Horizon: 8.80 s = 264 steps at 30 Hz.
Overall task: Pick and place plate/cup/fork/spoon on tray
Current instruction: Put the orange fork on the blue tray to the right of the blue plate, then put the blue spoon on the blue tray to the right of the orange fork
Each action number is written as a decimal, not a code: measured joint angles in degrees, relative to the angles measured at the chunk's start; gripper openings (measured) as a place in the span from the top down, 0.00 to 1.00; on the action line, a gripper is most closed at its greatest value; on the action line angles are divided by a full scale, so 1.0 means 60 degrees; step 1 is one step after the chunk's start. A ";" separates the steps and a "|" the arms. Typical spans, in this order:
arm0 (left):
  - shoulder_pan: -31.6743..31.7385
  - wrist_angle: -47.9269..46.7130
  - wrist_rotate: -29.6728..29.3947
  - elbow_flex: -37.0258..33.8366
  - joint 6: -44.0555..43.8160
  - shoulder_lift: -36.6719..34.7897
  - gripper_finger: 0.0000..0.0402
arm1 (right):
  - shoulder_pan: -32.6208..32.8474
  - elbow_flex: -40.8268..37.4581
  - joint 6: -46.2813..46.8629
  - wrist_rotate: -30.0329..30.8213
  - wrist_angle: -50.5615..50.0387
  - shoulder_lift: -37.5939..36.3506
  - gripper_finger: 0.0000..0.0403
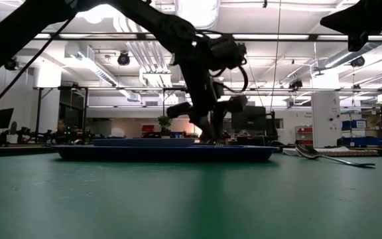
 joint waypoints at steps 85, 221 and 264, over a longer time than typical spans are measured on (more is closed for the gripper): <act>-0.4074 0.6307 -0.1379 -1.1391 1.1004 -1.3264 0.83 | -0.4462 0.8911 0.2287 -0.0716 -0.1244 1.7506 0.98; -0.4067 0.6393 -0.1434 -1.1424 1.0942 -1.3235 0.83 | 0.0066 0.3847 1.0432 -0.1466 -0.3806 1.3612 0.96; -0.4066 0.6408 -0.2159 -1.1522 1.1470 -1.3589 0.83 | -0.2200 1.0928 0.9077 -0.1067 -0.5936 1.7413 0.97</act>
